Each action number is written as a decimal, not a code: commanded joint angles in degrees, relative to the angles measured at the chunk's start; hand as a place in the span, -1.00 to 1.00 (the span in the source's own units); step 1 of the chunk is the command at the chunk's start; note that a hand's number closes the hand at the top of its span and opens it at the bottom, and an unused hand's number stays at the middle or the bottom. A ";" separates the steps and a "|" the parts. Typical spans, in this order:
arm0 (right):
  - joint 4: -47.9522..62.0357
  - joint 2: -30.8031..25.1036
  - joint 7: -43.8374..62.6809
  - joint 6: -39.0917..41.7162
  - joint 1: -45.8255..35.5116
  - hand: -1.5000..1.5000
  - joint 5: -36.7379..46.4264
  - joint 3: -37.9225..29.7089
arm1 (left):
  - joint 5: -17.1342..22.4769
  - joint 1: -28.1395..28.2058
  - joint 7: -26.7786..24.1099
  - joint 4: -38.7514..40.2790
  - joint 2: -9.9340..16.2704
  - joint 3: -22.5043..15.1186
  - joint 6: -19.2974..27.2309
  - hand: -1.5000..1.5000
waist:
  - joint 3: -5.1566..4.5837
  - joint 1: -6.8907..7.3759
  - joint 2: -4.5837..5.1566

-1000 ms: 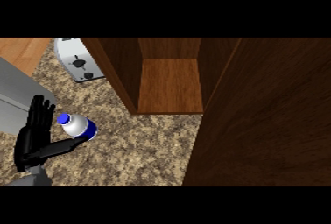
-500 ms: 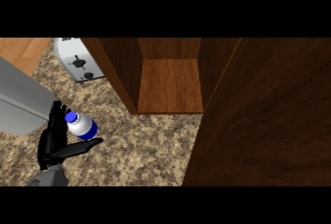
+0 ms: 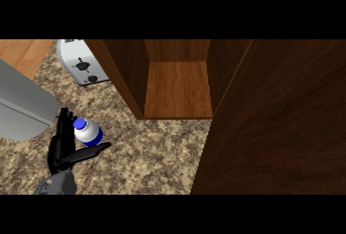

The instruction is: Pick up the bottled water, place it into the cabinet and close the cabinet

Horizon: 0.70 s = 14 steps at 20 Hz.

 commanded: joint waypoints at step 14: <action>-11.09 -3.95 8.71 -0.15 -1.28 -1.00 3.93 -1.46 | 3.79 -3.54 -14.18 17.49 3.06 2.69 -6.62 -1.00 | 0.00 0.04 -0.07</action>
